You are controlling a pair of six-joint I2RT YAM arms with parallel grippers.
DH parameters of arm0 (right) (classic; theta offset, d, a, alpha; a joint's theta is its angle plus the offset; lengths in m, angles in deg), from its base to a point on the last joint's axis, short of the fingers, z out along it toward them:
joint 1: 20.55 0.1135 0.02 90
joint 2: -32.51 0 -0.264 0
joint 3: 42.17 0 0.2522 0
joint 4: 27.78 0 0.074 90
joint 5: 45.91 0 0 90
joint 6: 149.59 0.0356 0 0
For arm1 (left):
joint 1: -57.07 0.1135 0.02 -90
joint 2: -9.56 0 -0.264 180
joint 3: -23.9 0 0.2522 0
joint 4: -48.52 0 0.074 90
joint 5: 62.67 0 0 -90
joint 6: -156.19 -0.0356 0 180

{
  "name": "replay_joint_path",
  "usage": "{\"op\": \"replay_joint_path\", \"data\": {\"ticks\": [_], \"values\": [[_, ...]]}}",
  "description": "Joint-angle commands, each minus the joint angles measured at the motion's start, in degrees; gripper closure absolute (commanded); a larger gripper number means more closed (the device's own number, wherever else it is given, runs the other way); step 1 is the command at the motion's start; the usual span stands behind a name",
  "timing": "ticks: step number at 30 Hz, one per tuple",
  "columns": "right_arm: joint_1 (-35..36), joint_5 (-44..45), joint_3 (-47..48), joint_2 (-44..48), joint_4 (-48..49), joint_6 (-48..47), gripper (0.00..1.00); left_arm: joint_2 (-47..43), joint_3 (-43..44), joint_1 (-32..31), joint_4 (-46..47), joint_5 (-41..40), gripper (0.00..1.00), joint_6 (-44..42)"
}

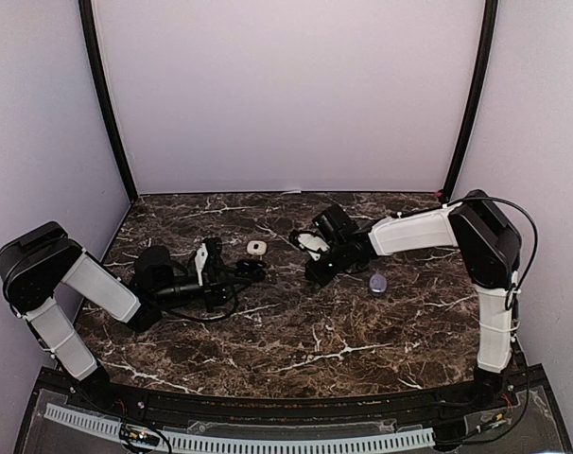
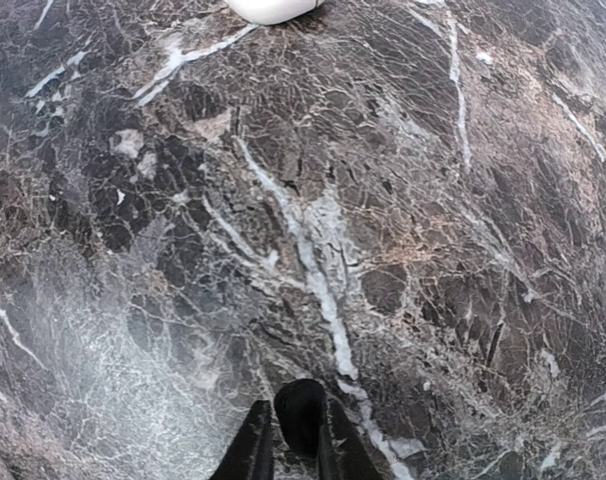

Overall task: Insert the wireless bluetooth earbuds into the charging case
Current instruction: Pick up the left earbud from the center of the board.

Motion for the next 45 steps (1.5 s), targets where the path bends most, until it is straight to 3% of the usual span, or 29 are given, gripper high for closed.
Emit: {"op": "replay_joint_path", "data": {"ticks": [1, 7, 17, 24, 32, 38, 43, 45], "values": [[-0.5, 1.9, 0.5, -1.8, -1.7, -0.6, 0.87, -1.4, 0.2, 0.3, -0.7, 0.3, 1.00, 0.4], [-0.5, 2.5, 0.6, -1.3, -1.2, -0.7, 1.00, -1.2, 0.3, 0.3, -0.7, 0.5, 1.00, 0.3], [-0.5, 0.1, -2.2, 4.5, -0.1, -0.8, 1.00, -1.0, -0.4, 0.3, 0.7, 2.9, 1.00, -2.0], [-0.1, -7.7, -9.3, 14.7, 4.6, -1.7, 1.00, -0.3, -1.1, 0.3, 4.3, 6.9, 1.00, -2.2], [1.8, -20.6, -21.6, 30.8, 16.0, -8.0, 1.00, 2.4, 1.1, 0.3, 6.0, 18.0, 1.00, 1.4], [5.4, -28.0, -31.7, 40.7, 24.7, -28.8, 1.00, 4.6, 5.0, -0.1, 1.0, 23.5, 1.00, 3.6], [7.1, -29.1, -32.1, 44.5, 20.3, -47.2, 1.00, 7.7, 9.0, -1.2, -2.2, 29.9, 1.00, 7.4], [8.4, -29.8, -30.9, 45.0, 13.9, -61.9, 1.00, 8.6, 9.9, -1.6, -1.9, 32.1, 1.00, 9.5]]}}
